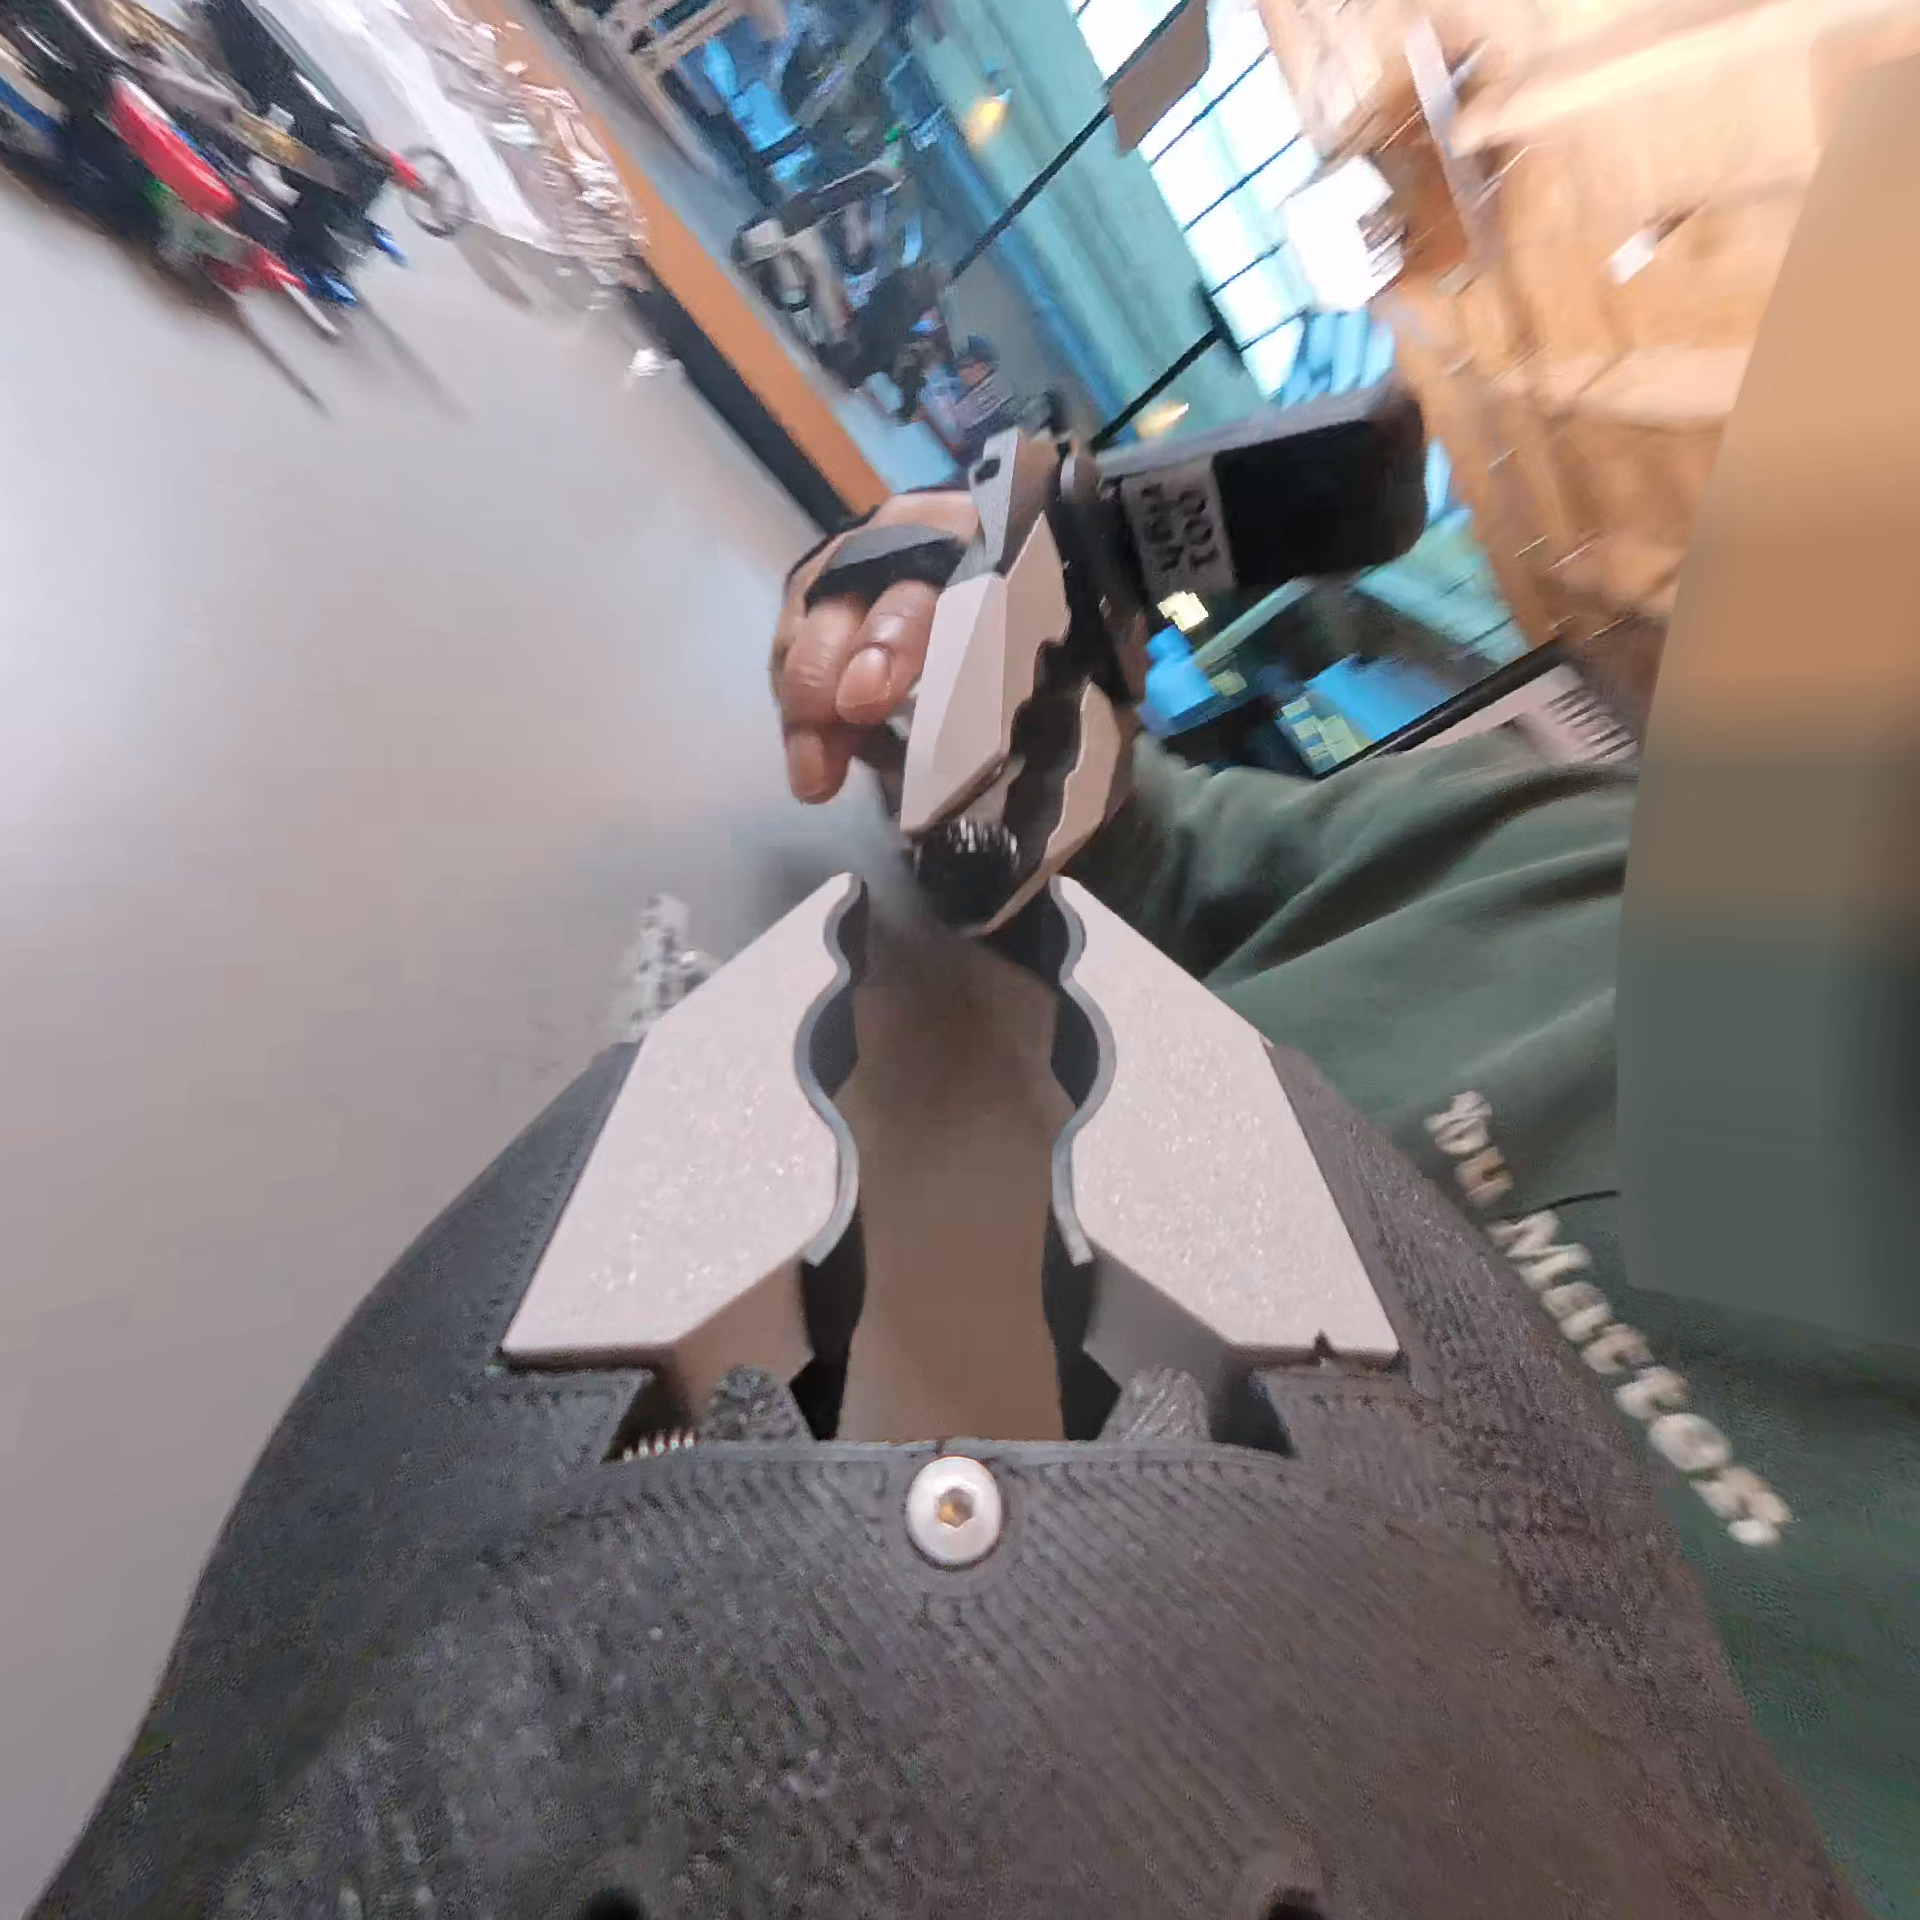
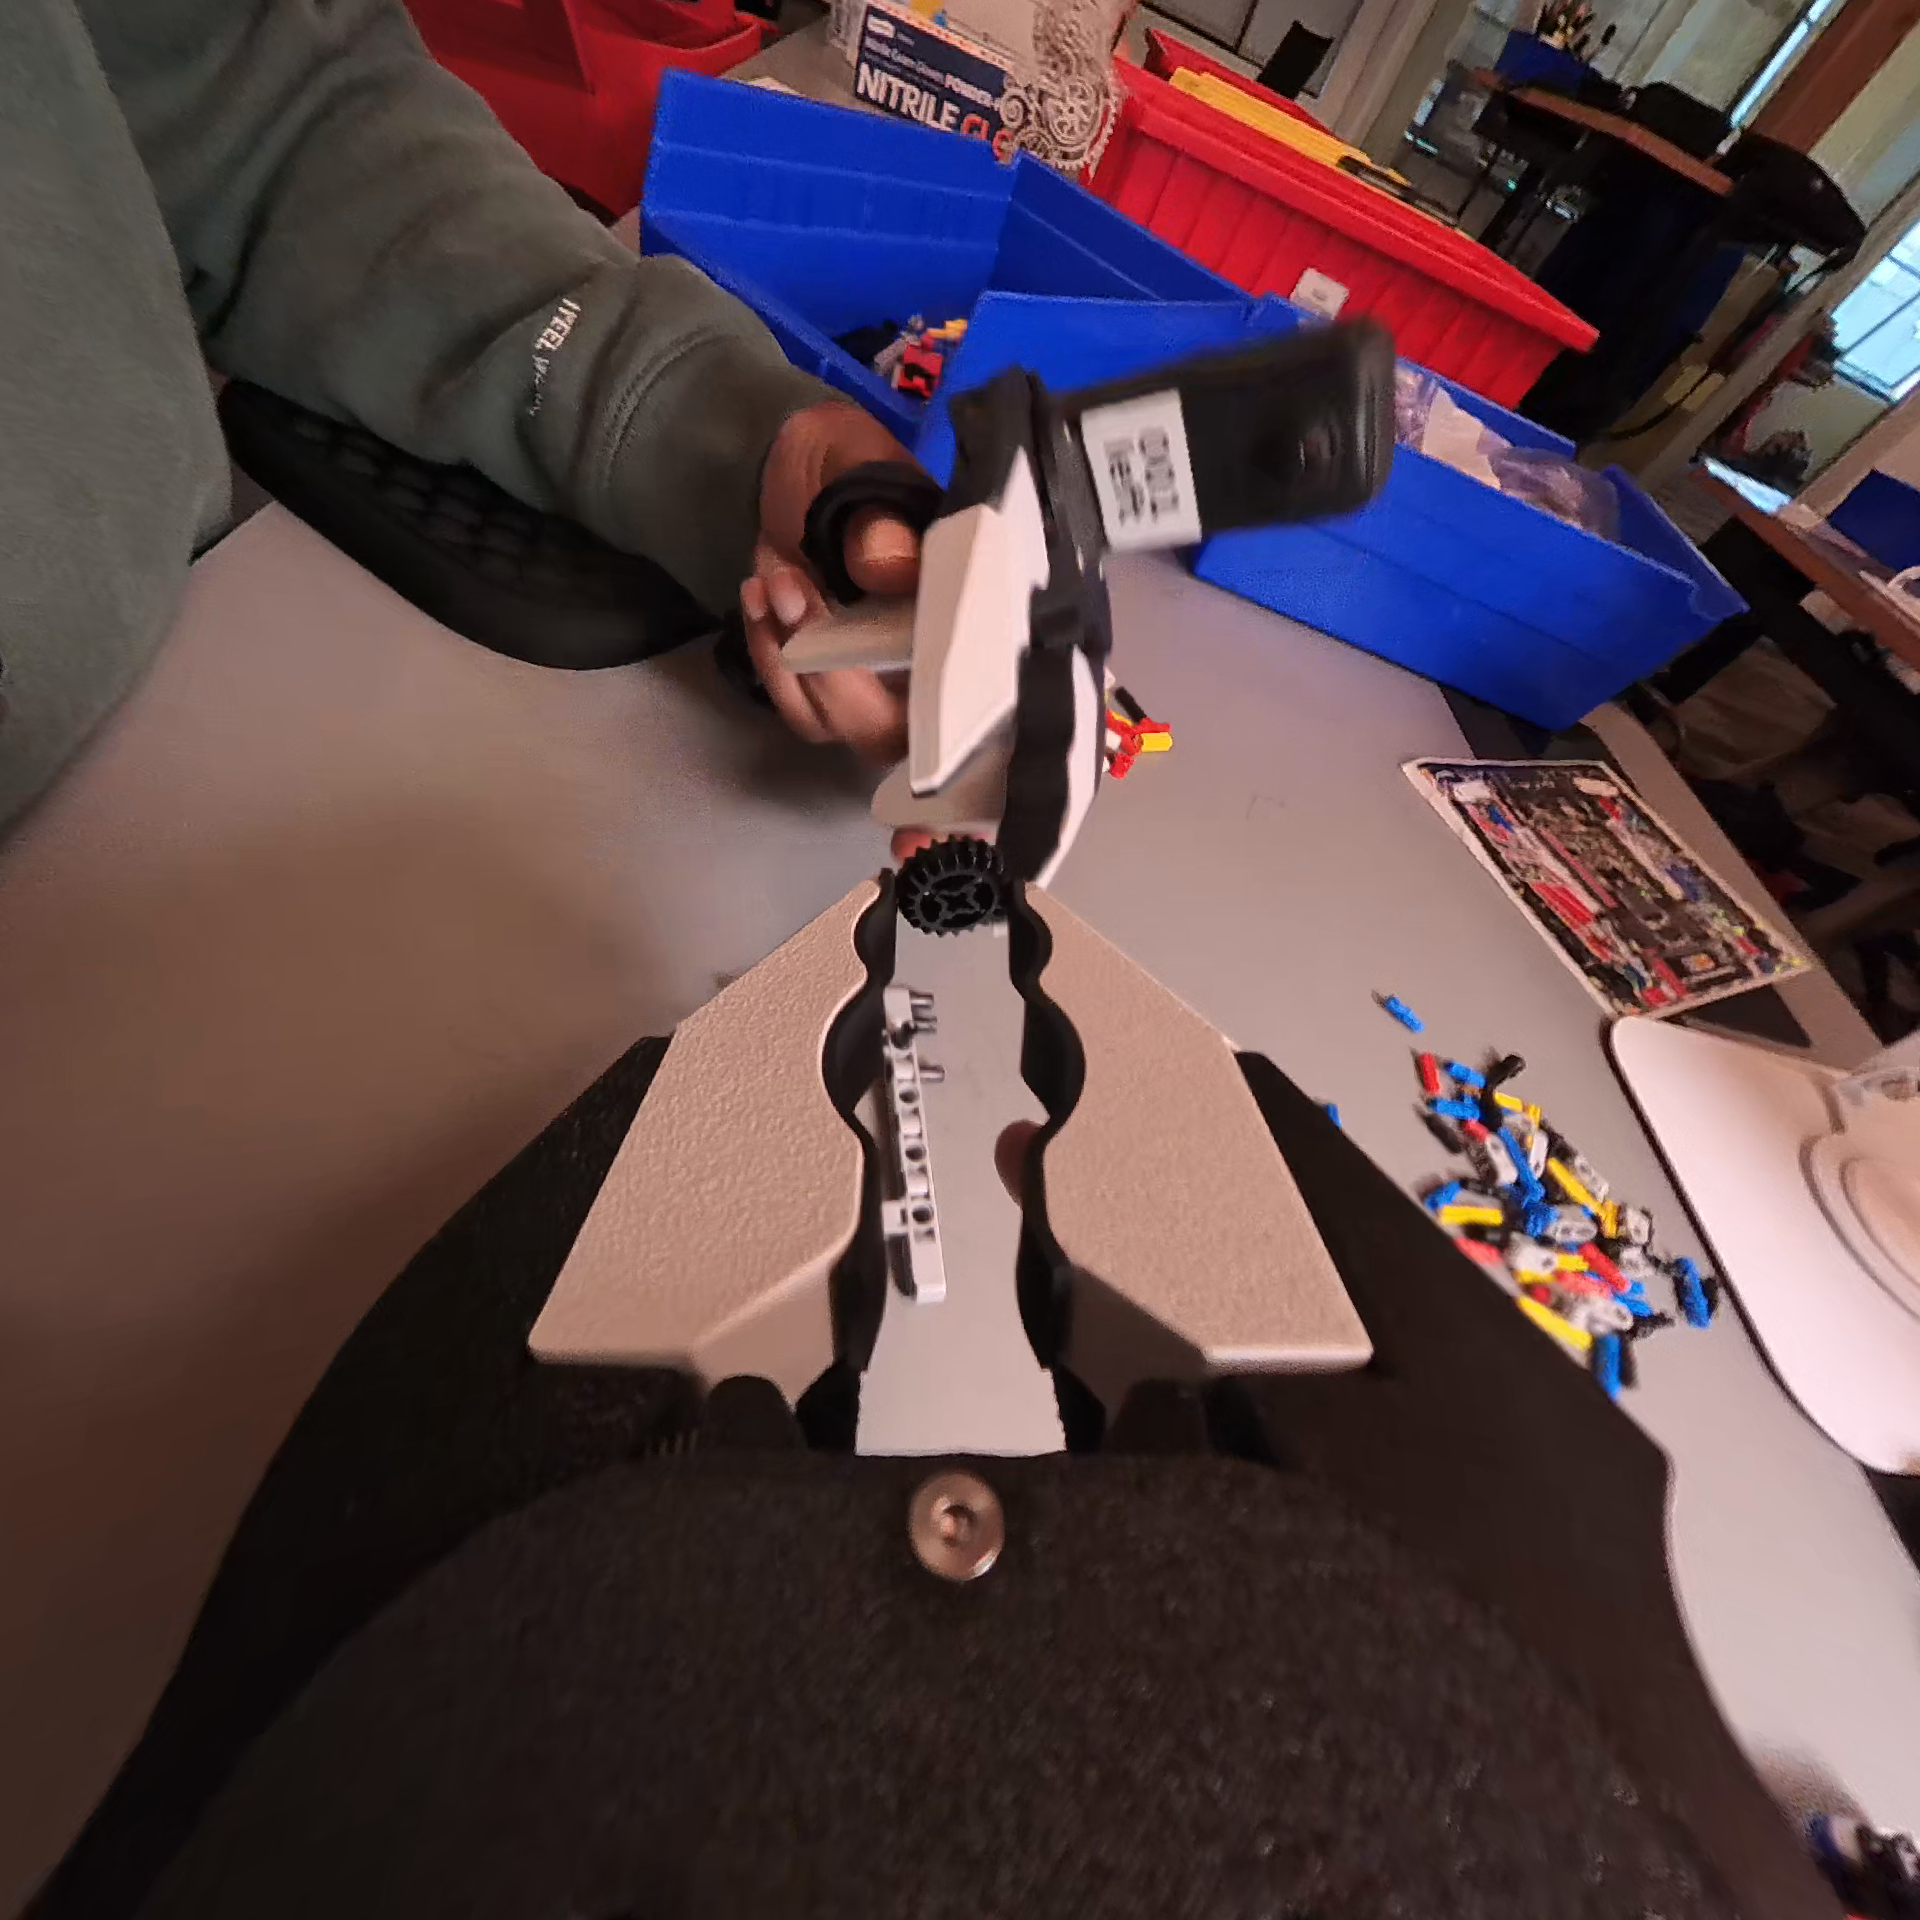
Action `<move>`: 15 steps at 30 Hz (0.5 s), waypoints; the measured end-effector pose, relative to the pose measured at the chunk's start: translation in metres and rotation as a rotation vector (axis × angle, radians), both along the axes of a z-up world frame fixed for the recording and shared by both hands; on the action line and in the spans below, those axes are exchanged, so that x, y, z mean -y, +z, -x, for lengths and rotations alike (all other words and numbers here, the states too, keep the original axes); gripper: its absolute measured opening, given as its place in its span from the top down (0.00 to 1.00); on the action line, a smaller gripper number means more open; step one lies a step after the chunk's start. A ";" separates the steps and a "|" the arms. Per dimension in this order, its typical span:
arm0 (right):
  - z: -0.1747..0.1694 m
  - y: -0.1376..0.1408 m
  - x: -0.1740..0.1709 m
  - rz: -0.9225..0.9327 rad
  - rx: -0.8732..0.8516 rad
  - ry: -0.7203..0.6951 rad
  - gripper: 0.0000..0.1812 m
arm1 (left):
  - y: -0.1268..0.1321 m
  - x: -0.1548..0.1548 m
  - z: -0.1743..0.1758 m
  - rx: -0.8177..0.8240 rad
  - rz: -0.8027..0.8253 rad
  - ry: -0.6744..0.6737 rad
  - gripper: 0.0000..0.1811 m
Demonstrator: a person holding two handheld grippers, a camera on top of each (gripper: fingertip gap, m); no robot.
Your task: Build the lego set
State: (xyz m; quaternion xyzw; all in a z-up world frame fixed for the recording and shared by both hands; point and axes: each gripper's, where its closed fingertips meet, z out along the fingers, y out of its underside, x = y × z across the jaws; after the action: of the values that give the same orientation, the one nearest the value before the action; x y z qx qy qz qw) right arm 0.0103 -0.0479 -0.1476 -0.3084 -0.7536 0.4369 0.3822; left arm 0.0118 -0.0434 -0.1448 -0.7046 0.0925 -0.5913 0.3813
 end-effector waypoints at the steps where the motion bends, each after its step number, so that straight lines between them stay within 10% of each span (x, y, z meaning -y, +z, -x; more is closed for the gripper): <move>1: -0.001 -0.003 -0.005 0.021 0.014 -0.008 0.89 | -0.007 0.000 0.007 -0.118 -0.034 0.021 0.84; 6: -0.010 -0.034 -0.013 0.100 0.183 0.020 0.89 | -0.057 0.008 0.029 -0.708 -0.141 0.012 0.88; 15: -0.015 -0.059 -0.006 0.071 0.314 0.040 0.89 | -0.085 0.015 0.011 -0.938 -0.214 -0.075 0.61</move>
State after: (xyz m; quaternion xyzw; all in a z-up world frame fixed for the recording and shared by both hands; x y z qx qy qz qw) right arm 0.0254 -0.0422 -0.2062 -0.3711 -0.7943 0.4171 0.2396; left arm 0.0012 -0.0589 -0.2294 -0.8483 0.3402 -0.2102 0.3471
